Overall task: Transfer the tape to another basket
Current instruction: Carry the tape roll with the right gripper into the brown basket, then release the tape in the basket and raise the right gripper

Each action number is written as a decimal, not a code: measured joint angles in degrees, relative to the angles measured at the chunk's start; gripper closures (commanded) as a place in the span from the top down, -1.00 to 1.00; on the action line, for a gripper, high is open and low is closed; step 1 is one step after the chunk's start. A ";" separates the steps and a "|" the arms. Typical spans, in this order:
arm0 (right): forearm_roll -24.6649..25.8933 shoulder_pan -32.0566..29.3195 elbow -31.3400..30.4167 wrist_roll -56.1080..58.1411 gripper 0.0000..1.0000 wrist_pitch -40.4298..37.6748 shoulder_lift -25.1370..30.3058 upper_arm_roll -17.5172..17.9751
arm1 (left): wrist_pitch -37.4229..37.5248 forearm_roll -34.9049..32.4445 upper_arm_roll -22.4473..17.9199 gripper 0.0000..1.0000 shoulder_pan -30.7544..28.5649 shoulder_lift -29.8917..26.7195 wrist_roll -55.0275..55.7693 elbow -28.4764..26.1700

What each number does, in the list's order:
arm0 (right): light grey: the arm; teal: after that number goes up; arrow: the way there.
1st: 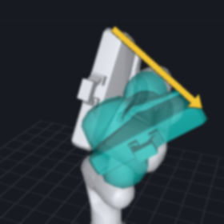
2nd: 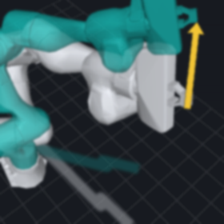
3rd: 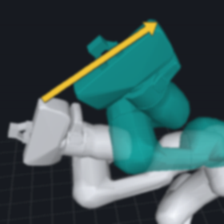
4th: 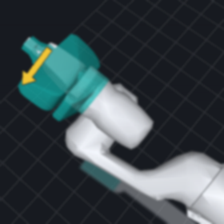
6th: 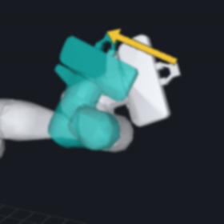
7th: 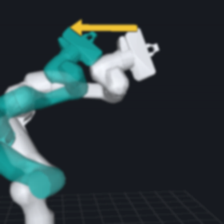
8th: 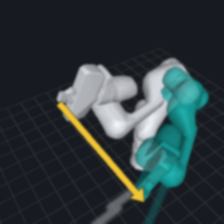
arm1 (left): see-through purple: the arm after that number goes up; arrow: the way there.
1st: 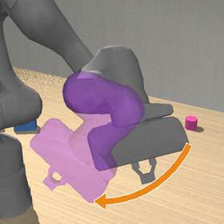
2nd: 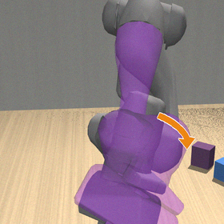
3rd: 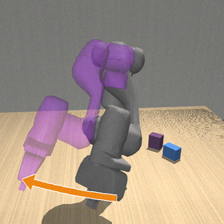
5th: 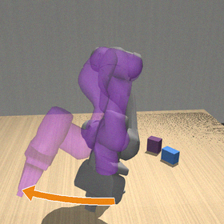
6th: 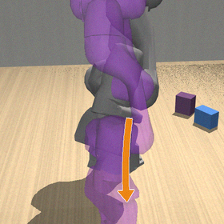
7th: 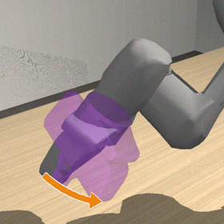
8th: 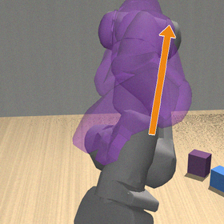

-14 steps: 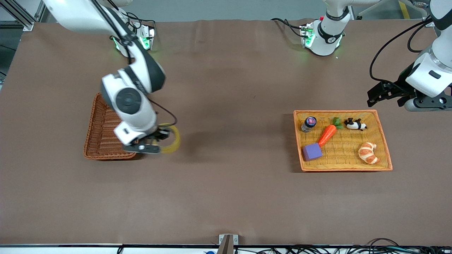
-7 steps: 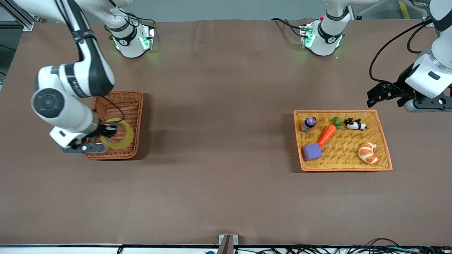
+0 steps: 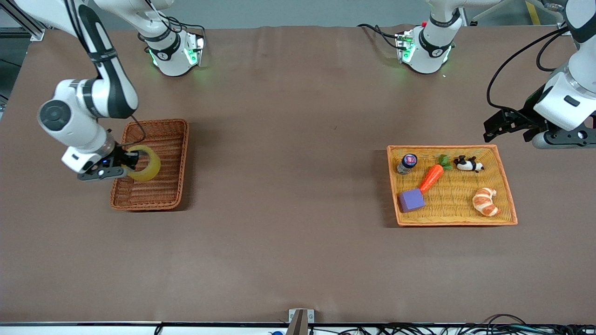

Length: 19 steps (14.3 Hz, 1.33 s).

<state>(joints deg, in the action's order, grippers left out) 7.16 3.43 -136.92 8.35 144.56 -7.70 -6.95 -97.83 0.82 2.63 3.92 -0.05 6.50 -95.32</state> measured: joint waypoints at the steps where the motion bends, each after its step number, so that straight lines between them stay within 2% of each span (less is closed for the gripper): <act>1: 0.00 0.08 -1.73 0.00 -0.94 1.54 0.00 0.07 | 0.00 0.00 0.01 0.97 0.00 0.06 0.00 0.00; 7: -1.39 0.19 -3.67 0.00 -0.72 6.02 -2.31 0.12 | -0.09 0.00 0.01 0.97 0.00 0.12 0.00 0.00; 8: -1.55 0.27 -3.69 0.00 -0.63 6.81 -3.19 0.14 | -0.11 0.00 0.01 0.97 0.00 0.12 0.00 0.01; 9: -1.58 0.32 -3.70 0.00 -0.42 7.39 -4.07 0.16 | -0.12 0.00 0.01 0.97 0.00 0.12 0.00 0.01; 11: -1.65 0.36 -3.69 0.00 0.42 7.95 -5.14 0.19 | -0.24 0.00 0.01 0.97 0.00 0.12 0.00 0.04; 12: -1.66 0.37 -3.68 0.00 0.99 8.00 -5.24 0.19 | -0.30 0.00 0.01 0.97 0.00 0.12 0.00 0.08; 16: -1.79 0.37 -2.77 0.00 1.00 7.62 -4.37 0.18 | -0.39 0.00 0.01 0.97 0.00 0.12 0.00 0.19; 18: -1.84 0.31 -0.55 -0.01 1.00 3.42 -1.76 0.12 | -0.41 0.00 0.02 0.97 0.00 0.12 0.00 0.24; 19: -1.85 0.31 1.71 -0.01 1.00 -1.15 -0.03 0.10 | -0.41 0.00 0.04 0.97 0.01 0.13 0.00 0.26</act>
<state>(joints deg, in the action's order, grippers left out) 5.30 3.74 -135.21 8.34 143.42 -7.73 -6.85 -98.25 0.82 2.67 3.93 0.08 6.50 -95.07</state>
